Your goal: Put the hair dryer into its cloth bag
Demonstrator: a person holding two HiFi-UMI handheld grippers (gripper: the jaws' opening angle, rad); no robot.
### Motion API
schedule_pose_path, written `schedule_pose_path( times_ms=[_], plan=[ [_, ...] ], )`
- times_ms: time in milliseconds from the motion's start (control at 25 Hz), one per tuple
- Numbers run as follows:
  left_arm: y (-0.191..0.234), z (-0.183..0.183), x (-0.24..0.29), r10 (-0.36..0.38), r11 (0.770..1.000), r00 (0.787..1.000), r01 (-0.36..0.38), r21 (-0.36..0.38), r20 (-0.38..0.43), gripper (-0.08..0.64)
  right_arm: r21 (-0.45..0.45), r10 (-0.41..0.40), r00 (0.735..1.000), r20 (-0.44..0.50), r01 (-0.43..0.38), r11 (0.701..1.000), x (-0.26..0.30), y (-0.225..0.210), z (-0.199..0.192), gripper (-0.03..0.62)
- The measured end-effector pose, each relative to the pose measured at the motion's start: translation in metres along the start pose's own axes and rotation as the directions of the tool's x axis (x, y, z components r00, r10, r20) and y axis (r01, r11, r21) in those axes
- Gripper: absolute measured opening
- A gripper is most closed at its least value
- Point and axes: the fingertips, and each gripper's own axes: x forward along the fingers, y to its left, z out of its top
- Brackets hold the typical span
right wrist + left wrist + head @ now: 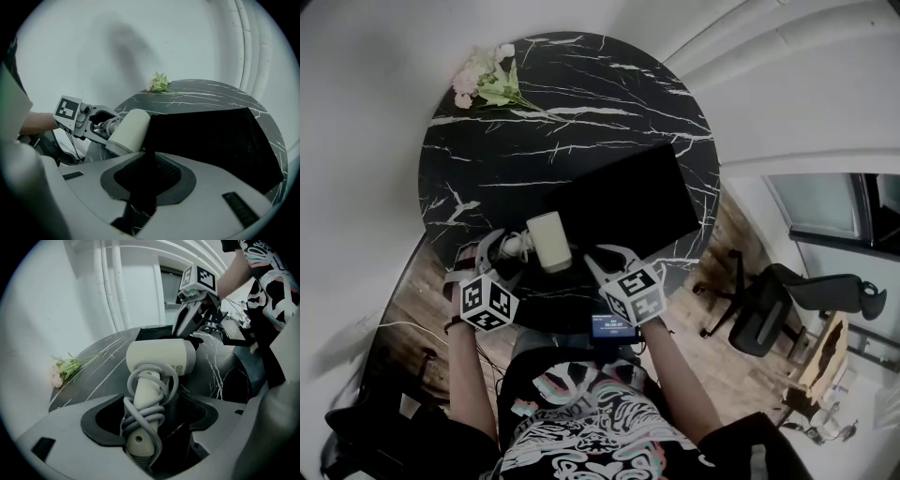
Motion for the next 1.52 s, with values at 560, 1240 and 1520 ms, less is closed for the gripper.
schedule_pose_path(
  times_ms=[560,1240,1520],
  plan=[
    [0.000,0.001,0.000,-0.003,1.000,1.000,0.003,0.002,0.017,0.358,-0.129,0.020,0.989,-0.145,-0.039,0.991,0.006,0.014,-0.014,0.129],
    [0.000,0.000,0.001,-0.002,1.000,1.000,0.002,0.000,0.027,0.362,-0.361,-0.113,0.950,-0.292,0.000,0.933,0.019,0.013,-0.030,0.020],
    [0.001,0.000,0.001,-0.007,1.000,0.999,0.007,-0.001,0.033,0.362,-0.334,-0.081,0.962,-0.262,-0.012,0.942,0.020,0.015,-0.023,0.030]
  ],
)
